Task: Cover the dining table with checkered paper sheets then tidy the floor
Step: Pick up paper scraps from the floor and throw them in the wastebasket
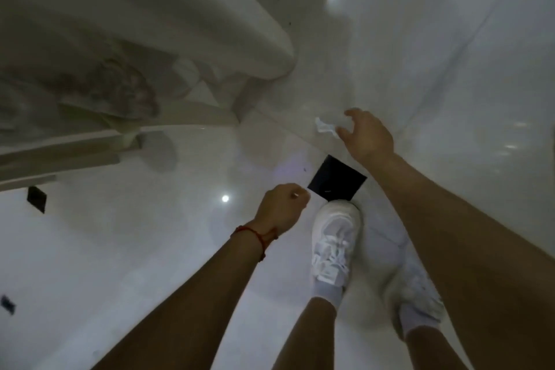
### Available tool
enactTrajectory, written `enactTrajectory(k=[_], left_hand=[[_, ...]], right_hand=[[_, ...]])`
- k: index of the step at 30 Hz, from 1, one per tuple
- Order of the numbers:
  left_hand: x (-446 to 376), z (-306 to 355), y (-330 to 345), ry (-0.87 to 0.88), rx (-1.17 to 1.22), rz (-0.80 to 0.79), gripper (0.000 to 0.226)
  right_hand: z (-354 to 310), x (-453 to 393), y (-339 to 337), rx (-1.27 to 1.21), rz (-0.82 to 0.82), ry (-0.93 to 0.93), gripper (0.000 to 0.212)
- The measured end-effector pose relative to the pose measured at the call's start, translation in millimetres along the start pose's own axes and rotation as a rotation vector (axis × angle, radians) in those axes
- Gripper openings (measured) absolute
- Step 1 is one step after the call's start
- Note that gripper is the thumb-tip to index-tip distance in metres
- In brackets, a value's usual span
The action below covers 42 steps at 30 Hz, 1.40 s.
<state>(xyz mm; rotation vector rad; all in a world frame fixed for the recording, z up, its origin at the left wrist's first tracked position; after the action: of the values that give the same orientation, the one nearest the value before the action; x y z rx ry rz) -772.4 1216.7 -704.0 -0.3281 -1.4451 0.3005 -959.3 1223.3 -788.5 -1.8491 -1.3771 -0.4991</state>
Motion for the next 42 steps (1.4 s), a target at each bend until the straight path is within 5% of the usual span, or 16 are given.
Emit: enactTrajectory(k=[7,12,17,29,42], left_hand=[[-33,-26,24,-0.018,0.031,0.006,0.024],[-16,-44,30,-0.066,0.018,-0.013,0.026],[23,-31,27,-0.070,-0.027,-0.031,0.026],[205,126,-47,0.166,-0.133,0.044,0.027],[405,229,-156,0.272,-0.122,0.119,0.026]], right_hand=[[16,-22,80,0.471,-0.032,-0.275,0.035],[60,10,56,-0.054,0.094,-0.013,0.020],[48,69,-4,-0.227,0.165,0.017,0.022],[-22,259,-207,-0.043,0.177,-0.008,0.018],[-153,430,-409,-0.204,0.481,0.030,0.018]])
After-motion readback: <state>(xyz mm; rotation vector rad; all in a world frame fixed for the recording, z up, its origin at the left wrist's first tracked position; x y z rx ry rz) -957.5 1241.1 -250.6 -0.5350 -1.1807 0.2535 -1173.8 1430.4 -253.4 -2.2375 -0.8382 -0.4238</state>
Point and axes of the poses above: each hand's wrist, its own x-axis away from the middle knuckle, its own y-axis out of the palm, z = x × y, the point moved 6 cm from there along -x, towards the middle knuckle, and after that the axes turned 15 degrees about -x, right-handed, at the moved point
